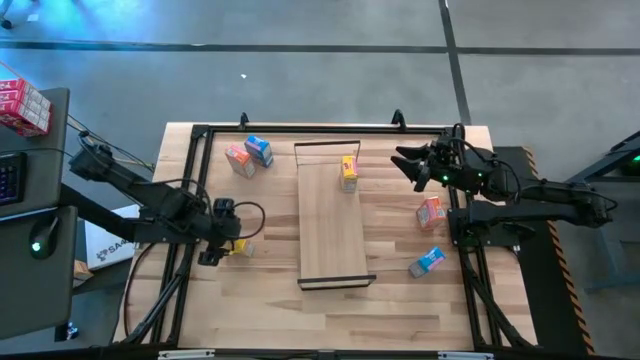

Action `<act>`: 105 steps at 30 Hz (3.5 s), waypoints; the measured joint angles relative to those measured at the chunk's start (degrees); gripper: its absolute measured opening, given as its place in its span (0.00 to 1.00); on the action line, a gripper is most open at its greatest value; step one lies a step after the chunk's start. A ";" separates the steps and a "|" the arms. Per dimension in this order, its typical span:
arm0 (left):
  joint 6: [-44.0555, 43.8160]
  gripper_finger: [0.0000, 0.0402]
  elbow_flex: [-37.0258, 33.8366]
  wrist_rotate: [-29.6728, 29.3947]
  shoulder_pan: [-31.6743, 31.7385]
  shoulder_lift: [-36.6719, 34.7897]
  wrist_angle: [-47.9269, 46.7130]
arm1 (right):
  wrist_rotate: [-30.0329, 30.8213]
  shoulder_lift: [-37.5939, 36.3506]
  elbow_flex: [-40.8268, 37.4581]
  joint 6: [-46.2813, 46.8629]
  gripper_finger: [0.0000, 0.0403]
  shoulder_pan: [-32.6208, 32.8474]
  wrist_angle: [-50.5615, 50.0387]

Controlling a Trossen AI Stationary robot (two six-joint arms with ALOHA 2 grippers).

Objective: Stack cereal on shelf
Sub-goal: Stack the yellow cereal box on the shelf aligned with the other yellow cereal box

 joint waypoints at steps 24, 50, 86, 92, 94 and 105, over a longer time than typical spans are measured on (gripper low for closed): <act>-0.57 0.77 -3.49 1.75 0.04 10.19 4.01 | 0.00 0.00 0.00 0.00 0.60 0.01 -1.72; 4.97 0.34 11.57 0.16 3.69 11.67 -4.46 | 0.00 0.00 0.00 0.00 0.60 0.01 -2.54; -31.40 0.37 40.22 -0.89 36.13 46.39 10.21 | -0.02 0.00 0.00 -0.46 0.60 0.02 -3.16; -32.11 0.37 40.18 -2.97 37.01 47.80 13.13 | -0.02 0.00 0.00 -0.46 0.60 0.00 -3.19; -32.19 0.37 40.16 -2.99 37.05 47.74 15.24 | 0.00 -0.02 0.00 -0.46 0.60 0.00 -3.19; -30.58 0.48 40.17 -3.89 37.05 47.73 18.80 | -0.02 -0.02 0.00 -0.46 0.60 0.01 -3.37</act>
